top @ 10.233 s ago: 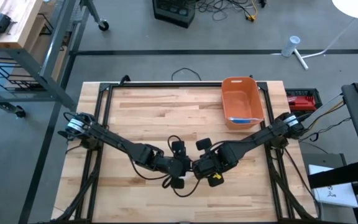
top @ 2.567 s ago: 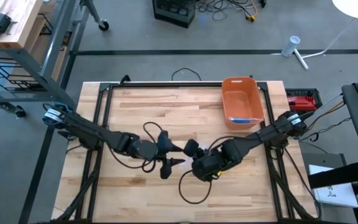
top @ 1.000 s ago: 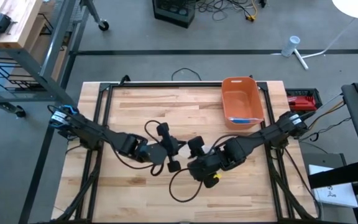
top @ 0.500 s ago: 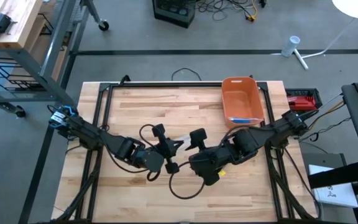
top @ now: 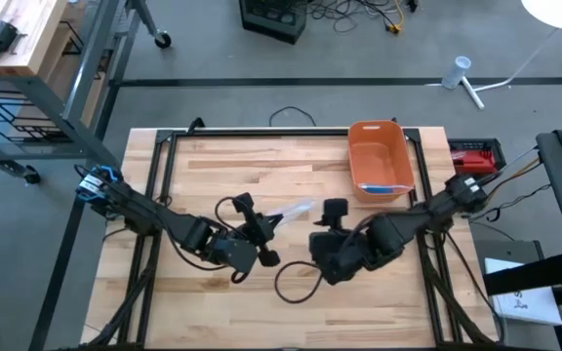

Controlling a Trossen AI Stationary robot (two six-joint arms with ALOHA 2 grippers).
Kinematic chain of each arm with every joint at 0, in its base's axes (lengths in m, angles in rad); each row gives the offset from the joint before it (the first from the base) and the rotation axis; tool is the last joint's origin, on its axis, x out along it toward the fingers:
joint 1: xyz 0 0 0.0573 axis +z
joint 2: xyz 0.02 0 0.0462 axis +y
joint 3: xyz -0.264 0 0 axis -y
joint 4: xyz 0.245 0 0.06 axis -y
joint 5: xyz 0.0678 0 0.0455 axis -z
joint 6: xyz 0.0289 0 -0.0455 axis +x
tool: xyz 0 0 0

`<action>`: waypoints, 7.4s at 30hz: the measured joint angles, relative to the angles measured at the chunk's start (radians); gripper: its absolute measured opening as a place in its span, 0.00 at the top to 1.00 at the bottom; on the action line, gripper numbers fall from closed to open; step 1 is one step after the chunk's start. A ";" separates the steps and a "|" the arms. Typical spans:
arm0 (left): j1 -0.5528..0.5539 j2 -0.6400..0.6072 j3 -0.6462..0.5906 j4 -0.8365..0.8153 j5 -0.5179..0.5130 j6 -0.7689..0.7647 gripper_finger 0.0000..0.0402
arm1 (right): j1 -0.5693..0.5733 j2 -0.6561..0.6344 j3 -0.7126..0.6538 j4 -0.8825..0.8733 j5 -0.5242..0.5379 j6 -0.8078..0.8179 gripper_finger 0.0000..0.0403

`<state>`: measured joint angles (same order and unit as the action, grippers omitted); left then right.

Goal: Roll bandage
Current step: Put the green bandage into the zip bag

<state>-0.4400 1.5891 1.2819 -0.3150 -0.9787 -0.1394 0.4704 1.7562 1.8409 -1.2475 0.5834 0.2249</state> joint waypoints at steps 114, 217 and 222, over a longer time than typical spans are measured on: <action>0.006 -0.119 -0.089 0.105 0.338 0.152 1.00 | 0.042 -0.261 -0.406 0.572 -0.082 -0.251 1.00; 0.005 -0.060 -0.087 -0.085 0.657 -0.008 1.00 | -0.012 -0.272 -0.406 0.224 -0.271 0.129 0.35; 0.002 -0.060 -0.087 -0.226 0.660 -0.118 1.00 | -0.012 -0.267 -0.456 0.132 -0.263 0.374 0.31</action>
<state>-0.4377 1.5291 1.1946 -0.5405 -0.3186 -0.2577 0.4580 1.4892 1.3847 -1.1158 0.3200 0.5984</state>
